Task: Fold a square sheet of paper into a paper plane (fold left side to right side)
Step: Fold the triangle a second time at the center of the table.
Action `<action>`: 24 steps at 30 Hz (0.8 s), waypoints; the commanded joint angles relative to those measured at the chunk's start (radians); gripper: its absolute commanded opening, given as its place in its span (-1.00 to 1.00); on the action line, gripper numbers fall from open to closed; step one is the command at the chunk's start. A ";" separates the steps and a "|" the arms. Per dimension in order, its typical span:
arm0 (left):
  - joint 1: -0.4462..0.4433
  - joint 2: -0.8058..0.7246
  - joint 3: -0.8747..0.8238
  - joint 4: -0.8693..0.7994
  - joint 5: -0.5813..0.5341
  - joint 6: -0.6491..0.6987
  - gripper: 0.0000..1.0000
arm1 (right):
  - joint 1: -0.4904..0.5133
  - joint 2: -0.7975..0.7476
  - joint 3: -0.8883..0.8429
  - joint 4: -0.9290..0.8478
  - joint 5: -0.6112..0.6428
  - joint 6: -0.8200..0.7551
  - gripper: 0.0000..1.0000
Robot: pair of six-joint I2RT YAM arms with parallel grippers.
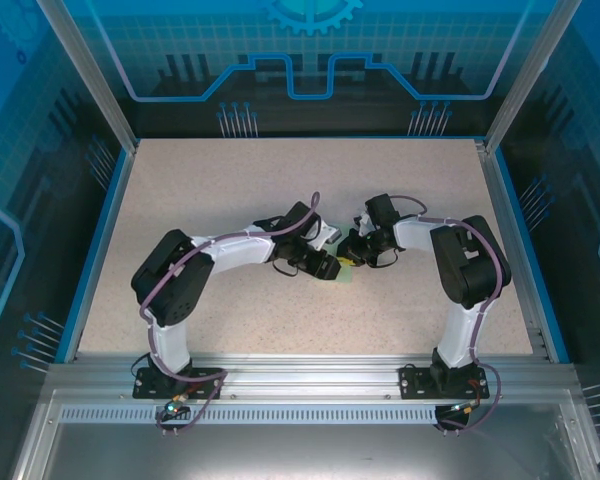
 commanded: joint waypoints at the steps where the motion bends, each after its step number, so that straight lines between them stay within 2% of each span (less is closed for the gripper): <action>1: -0.005 0.027 0.022 0.012 0.036 -0.005 -0.09 | -0.008 0.046 -0.024 -0.066 0.059 -0.015 -0.73; 24: -0.004 0.051 -0.083 -0.002 -0.051 0.003 -0.17 | -0.009 0.042 -0.012 -0.092 0.067 -0.032 -0.72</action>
